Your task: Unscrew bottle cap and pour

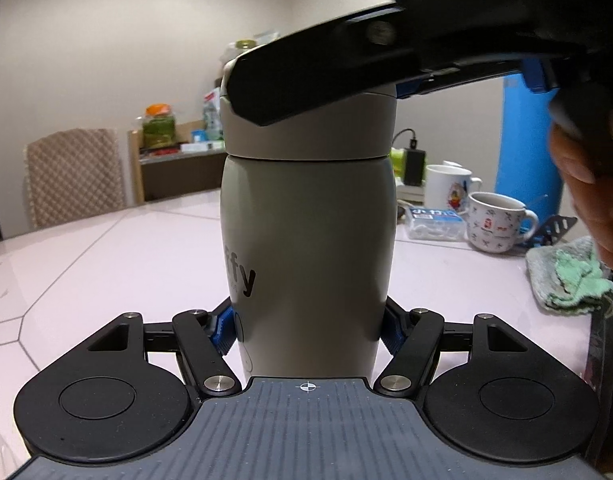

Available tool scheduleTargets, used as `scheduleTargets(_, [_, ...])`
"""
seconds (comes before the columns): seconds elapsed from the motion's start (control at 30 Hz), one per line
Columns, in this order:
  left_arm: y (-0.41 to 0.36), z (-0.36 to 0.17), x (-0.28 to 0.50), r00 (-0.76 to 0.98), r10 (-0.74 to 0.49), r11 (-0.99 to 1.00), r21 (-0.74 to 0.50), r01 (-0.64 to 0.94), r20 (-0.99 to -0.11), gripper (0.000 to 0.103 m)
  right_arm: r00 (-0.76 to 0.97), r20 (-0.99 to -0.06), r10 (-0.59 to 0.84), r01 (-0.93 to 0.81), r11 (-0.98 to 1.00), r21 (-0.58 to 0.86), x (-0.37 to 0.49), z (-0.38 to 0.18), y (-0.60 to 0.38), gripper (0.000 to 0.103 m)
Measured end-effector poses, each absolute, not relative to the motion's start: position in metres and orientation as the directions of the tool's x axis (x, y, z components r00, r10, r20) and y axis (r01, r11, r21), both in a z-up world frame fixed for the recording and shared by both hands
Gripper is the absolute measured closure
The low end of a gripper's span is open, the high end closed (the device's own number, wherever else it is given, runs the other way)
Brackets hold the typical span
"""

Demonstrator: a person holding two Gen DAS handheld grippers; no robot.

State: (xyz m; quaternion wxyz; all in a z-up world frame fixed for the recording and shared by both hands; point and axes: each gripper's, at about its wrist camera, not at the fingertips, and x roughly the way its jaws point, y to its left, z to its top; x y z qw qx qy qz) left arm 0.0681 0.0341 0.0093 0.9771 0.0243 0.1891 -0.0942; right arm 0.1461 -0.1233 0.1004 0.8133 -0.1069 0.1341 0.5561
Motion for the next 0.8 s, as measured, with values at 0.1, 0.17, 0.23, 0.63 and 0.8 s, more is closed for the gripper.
scheduleTargets(0.1, [0.036, 0.009, 0.07, 0.905, -0.205, 0.973, 0.022, 0.23, -0.374, 0.031, 0.244, -0.333, 0.911, -0.967, 0.255, -0.011, 0.163, 0.1, -0.13, 0.031])
scheduleTargets(0.17, [0.038, 0.008, 0.071, 0.901, -0.223, 0.968, 0.029, 0.251, -0.373, 0.031, 0.183, -0.331, 0.926, -0.981, 0.194, -0.001, 0.173, 0.1, -0.134, 0.031])
scheduleTargets(0.23, [0.038, 0.008, 0.07, 0.9, -0.237, 0.962, 0.037, 0.269, -0.367, 0.031, 0.114, -0.332, 0.936, -0.993, 0.118, -0.008, 0.178, 0.103, -0.136, 0.031])
scheduleTargets(0.63, [0.042, 0.006, 0.071, 0.887, -0.304, 0.943, 0.022, 0.332, -0.349, 0.031, -0.139, -0.364, 0.921, -0.99, -0.138, 0.028, 0.213, 0.117, -0.126, 0.03])
scheduleTargets(0.8, [0.046, 0.004, 0.069, 0.883, -0.312, 0.94, 0.021, 0.34, -0.351, 0.031, -0.147, -0.358, 0.922, -0.988, -0.152, 0.013, 0.212, 0.119, -0.13, 0.03])
